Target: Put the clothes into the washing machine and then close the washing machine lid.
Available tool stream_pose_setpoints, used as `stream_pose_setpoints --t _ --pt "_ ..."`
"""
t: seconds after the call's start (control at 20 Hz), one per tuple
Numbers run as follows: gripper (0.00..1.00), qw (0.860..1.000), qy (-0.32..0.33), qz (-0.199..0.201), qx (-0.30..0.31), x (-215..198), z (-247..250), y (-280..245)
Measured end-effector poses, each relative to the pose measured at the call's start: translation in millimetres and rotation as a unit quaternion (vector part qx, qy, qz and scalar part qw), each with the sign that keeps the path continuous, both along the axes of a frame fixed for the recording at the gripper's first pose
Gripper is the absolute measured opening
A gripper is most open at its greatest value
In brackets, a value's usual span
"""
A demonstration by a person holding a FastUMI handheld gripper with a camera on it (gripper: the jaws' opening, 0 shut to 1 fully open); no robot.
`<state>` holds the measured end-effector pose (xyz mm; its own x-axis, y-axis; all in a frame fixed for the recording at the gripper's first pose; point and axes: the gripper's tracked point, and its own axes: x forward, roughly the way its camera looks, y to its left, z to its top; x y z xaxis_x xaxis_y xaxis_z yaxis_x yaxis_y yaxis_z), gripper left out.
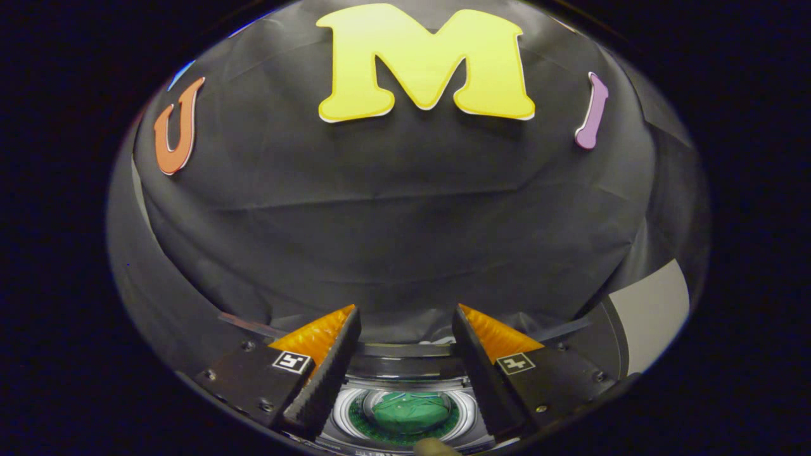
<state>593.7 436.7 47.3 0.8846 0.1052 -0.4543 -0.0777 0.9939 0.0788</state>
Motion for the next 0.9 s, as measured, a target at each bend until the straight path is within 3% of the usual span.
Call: stream_pose_setpoints --t 0.9 --pt "0.92 0.999 -0.030 0.013 0.003 -49 -11 -4"
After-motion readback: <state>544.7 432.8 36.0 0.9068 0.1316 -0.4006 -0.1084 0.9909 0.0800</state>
